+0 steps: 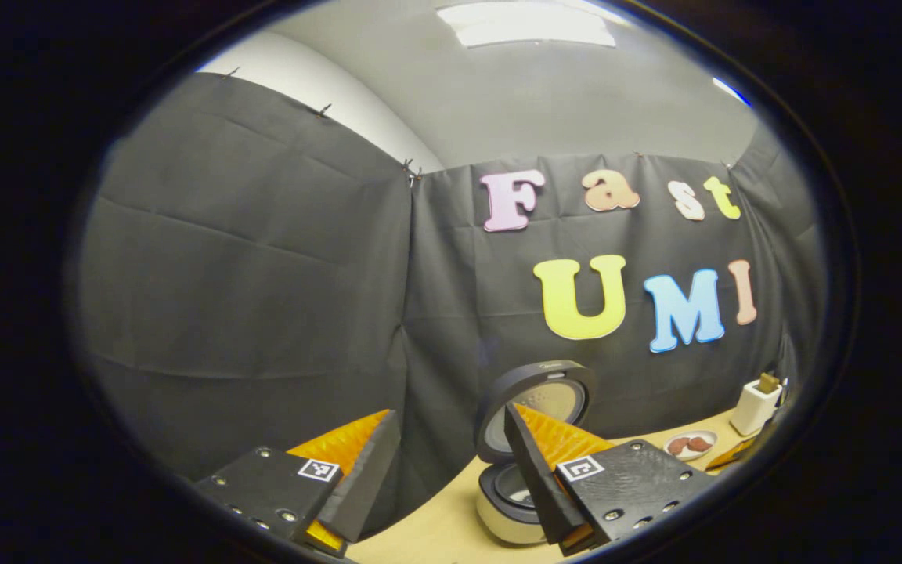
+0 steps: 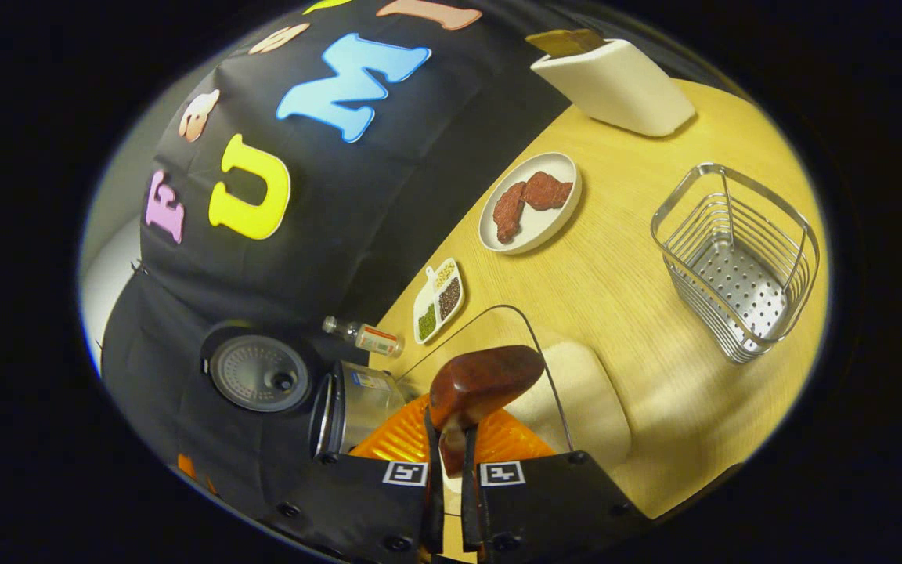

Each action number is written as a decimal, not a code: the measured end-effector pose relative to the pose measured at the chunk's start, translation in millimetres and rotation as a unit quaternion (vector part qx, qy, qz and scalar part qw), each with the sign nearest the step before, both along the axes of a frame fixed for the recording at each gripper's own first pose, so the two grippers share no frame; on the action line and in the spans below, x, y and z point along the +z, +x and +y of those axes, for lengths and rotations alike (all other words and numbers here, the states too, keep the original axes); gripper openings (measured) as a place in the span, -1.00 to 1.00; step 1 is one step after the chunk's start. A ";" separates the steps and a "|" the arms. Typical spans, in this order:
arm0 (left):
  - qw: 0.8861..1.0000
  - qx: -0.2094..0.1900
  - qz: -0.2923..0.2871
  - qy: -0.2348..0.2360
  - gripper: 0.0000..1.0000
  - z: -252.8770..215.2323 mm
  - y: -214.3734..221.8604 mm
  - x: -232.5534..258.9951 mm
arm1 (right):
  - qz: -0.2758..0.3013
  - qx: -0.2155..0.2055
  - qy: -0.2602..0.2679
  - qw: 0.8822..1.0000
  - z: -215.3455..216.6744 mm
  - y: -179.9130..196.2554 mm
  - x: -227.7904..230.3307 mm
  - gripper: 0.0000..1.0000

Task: Close the left gripper, press the button to open the rice cooker; take a wooden spoon from the chopstick holder with the right hand, scoop a spoonful of rice and pour it into the rice cooker, then put the wooden spoon back into the chopstick holder.

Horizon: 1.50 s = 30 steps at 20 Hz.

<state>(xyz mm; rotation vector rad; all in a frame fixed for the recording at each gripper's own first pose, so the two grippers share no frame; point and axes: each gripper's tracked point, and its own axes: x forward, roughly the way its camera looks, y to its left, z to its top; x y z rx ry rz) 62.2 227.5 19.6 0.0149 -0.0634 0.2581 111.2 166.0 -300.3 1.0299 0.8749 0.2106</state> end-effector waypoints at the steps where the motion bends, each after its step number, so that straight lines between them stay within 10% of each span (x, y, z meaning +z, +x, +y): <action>1: 1.000 -0.001 -0.001 0.001 0.66 -1.8 -0.3 1.9 | 0.003 -0.008 0.007 1.000 -2.6 1.0 2.6 -0.80; 17: 1.000 0.000 -0.009 0.000 0.66 -0.7 -8.6 5.0 | -0.021 -0.057 0.166 0.984 18.0 27.7 94.3 -0.80; 30: 0.999 0.031 0.008 -0.003 0.66 45.0 -18.7 -11.1 | -0.046 0.028 0.203 0.978 148.3 61.7 139.9 -0.80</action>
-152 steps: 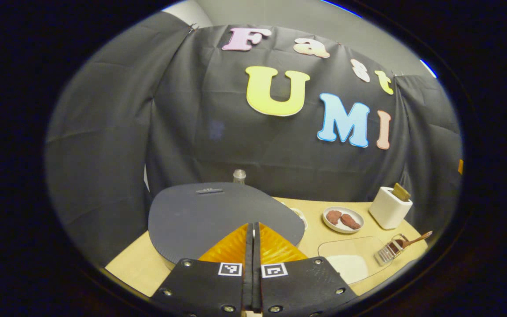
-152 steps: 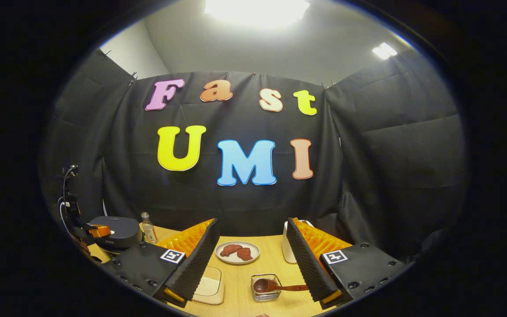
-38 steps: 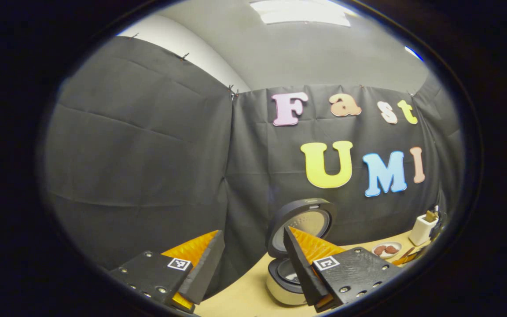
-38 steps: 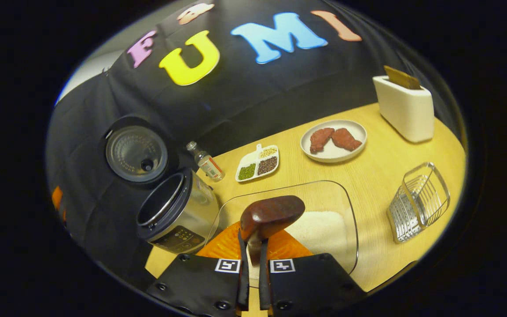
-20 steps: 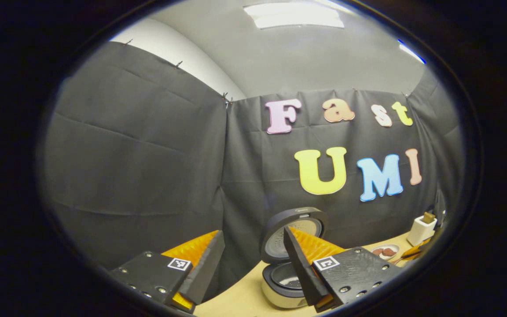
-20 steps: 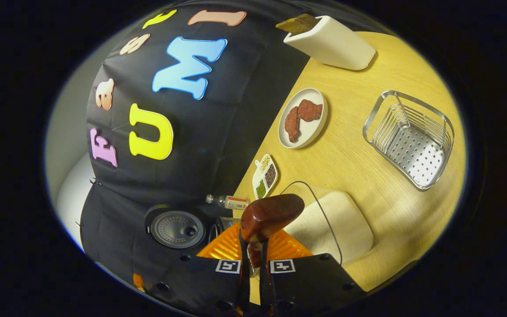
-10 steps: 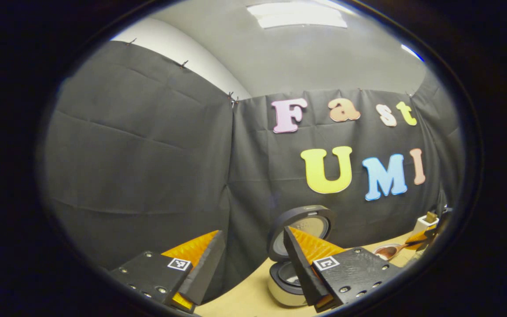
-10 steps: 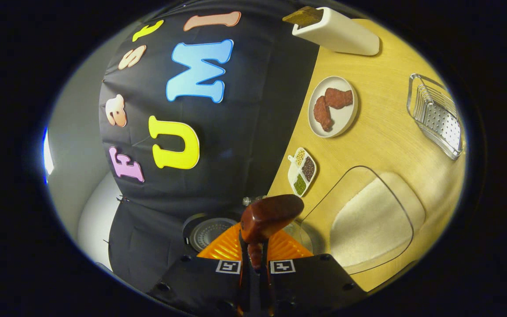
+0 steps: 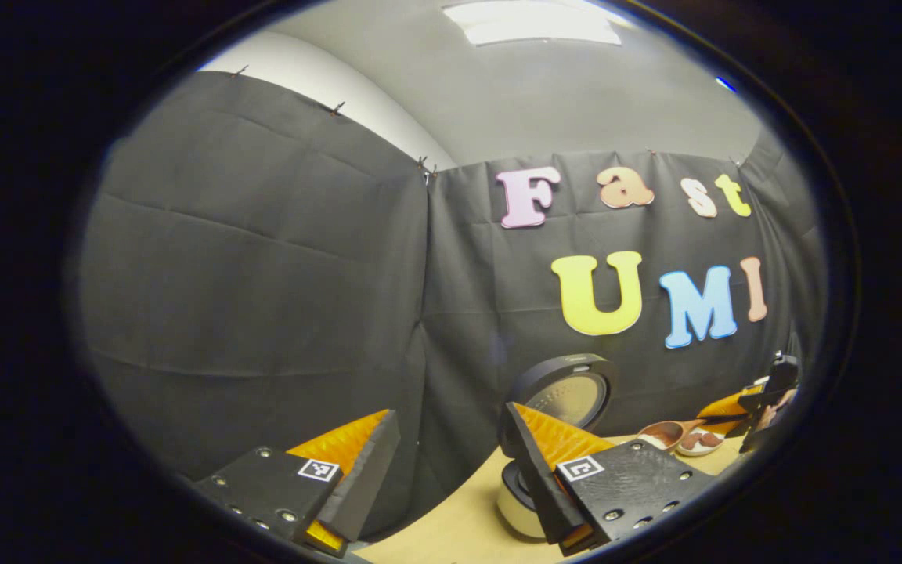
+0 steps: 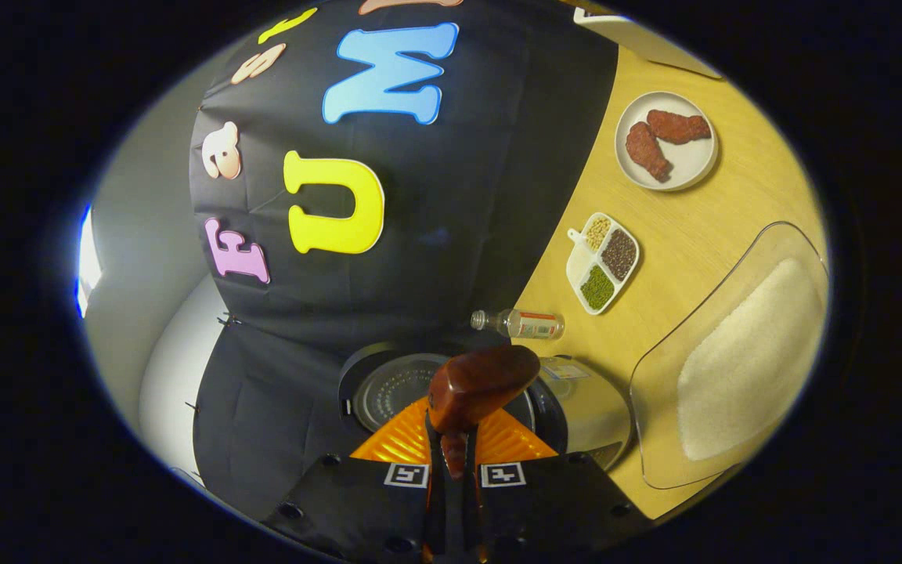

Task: Close the left gripper, press the button to open the rice cooker; take a wooden spoon from the chopstick holder with the right hand, scoop a spoonful of rice and pour it into the rice cooker, then put the wooden spoon back into the chopstick holder.

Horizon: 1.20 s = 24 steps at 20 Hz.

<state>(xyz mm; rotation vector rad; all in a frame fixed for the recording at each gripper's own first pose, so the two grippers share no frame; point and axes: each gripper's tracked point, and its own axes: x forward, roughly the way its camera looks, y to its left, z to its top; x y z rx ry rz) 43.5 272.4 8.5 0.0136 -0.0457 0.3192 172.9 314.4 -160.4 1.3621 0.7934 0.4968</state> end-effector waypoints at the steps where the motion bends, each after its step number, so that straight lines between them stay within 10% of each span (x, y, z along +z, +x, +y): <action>1: 1.000 0.004 0.001 0.000 0.70 4.0 -1.5 -1.7 | -0.002 0.009 0.000 1.000 12.4 -0.5 0.4 -0.80; 14: 0.998 0.070 0.010 -0.001 0.75 66.2 -27.6 -14.0 | -0.055 0.107 -0.085 0.989 129.0 -6.7 -27.6 -0.80; 24: 0.996 0.091 0.017 -0.008 0.70 80.1 -38.6 -25.9 | -0.153 0.151 -0.257 0.942 147.4 -9.7 -58.0 -0.80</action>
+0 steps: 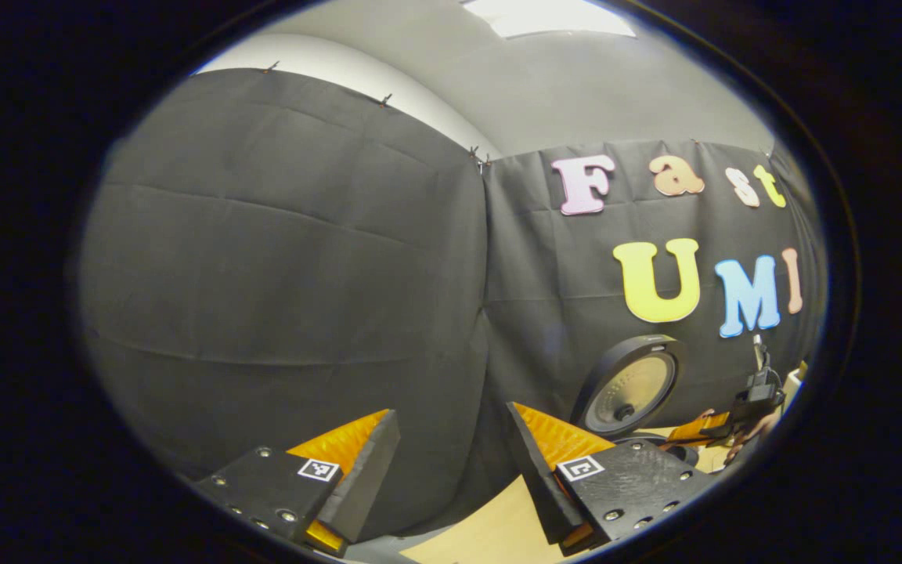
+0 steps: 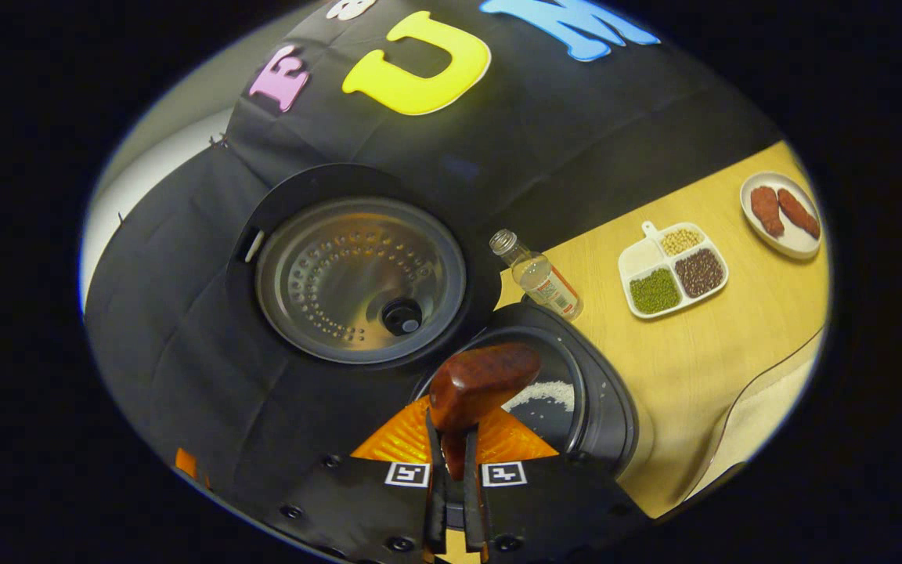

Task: Close the left gripper, press the button to open the rice cooker; take a wooden spoon from the chopstick holder with the right hand, scoop a spoonful of rice and pour it into the rice cooker, then put the wooden spoon back into the chopstick holder.

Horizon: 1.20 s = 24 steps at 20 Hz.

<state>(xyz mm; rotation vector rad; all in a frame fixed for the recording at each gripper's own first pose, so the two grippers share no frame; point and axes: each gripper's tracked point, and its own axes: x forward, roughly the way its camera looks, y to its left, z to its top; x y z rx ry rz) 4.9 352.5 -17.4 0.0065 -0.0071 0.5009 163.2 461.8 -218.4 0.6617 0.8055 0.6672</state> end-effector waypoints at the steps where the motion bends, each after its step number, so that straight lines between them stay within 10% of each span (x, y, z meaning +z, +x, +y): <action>1: 1.000 0.002 0.001 0.000 0.70 1.5 0.1 -0.5 | -0.015 0.008 -0.016 1.000 1.2 -0.7 -0.7 -0.80; 14: 1.000 0.014 -0.010 -0.015 0.70 9.7 -4.0 -6.6 | -0.221 0.073 -0.187 0.954 9.2 6.8 15.6 -0.80; 24: 1.000 0.014 -0.012 -0.013 0.66 9.2 -0.1 -8.0 | -0.390 0.121 -0.304 0.861 13.2 5.9 30.1 -0.87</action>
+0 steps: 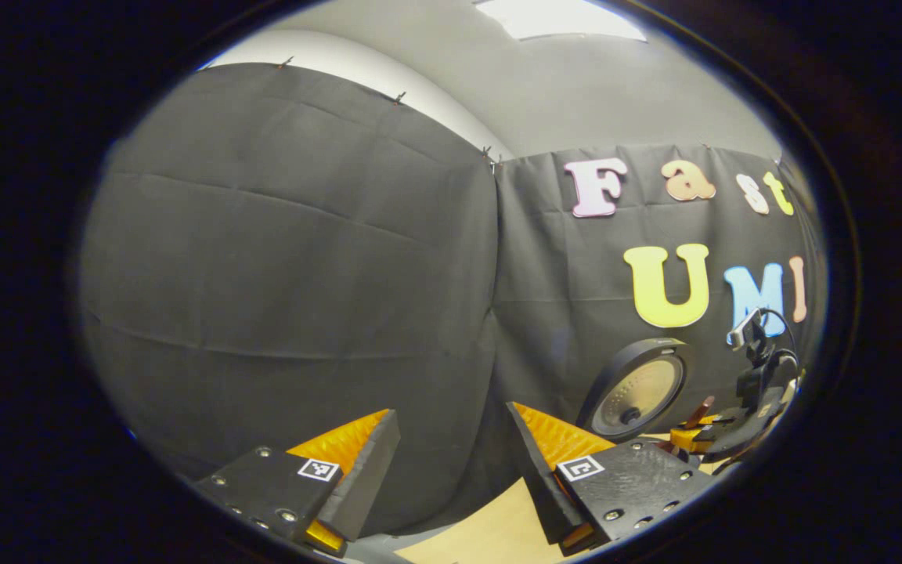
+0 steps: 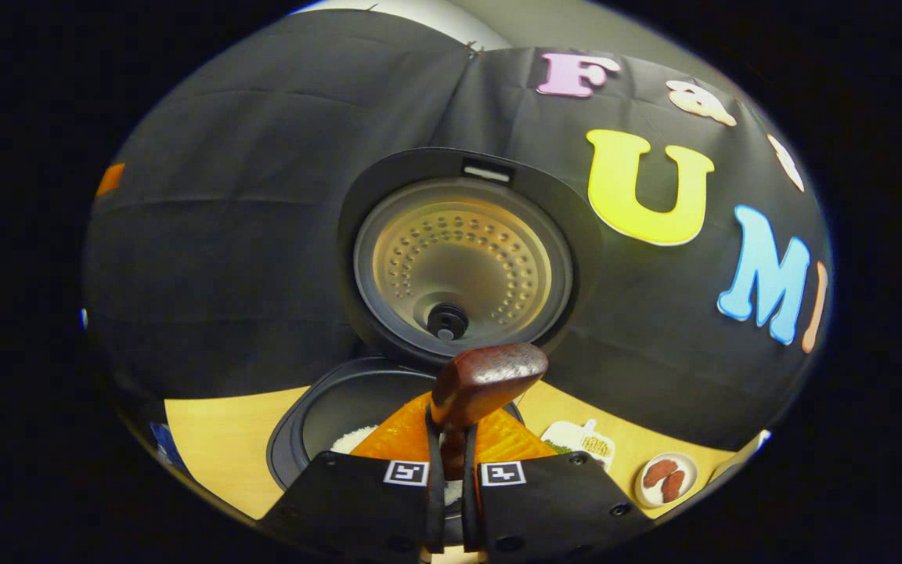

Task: Close the left gripper, press the button to open the rice cooker; take a wooden spoon from the chopstick holder with the right hand, scoop a spoonful of rice and pour it into the rice cooker, then put the wooden spoon back into the chopstick holder.

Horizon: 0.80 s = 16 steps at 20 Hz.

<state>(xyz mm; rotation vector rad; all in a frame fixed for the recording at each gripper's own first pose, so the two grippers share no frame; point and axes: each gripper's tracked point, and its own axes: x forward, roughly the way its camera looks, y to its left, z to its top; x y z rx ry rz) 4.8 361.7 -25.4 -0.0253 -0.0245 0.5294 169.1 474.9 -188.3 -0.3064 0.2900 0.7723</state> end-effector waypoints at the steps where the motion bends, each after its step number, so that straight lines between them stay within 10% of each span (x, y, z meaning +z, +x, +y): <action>1: 1.000 0.000 -0.001 0.000 0.66 1.1 -0.6 -0.5 | -0.016 0.005 -0.011 1.000 0.1 -0.1 1.0 -0.80; 7: 1.000 -0.003 -0.001 0.003 0.66 -2.0 3.3 3.9 | -0.073 0.022 -0.039 0.996 -0.1 -2.8 9.5 -0.85; 11: 1.000 -0.012 -0.008 0.004 0.66 -9.1 9.8 10.4 | 0.034 -0.010 0.053 0.998 -9.8 1.3 13.7 -0.79; 16: 0.999 -0.037 -0.012 0.009 0.66 -31.2 26.2 16.9 | 0.160 -0.062 0.189 0.967 -51.2 14.5 39.4 -0.80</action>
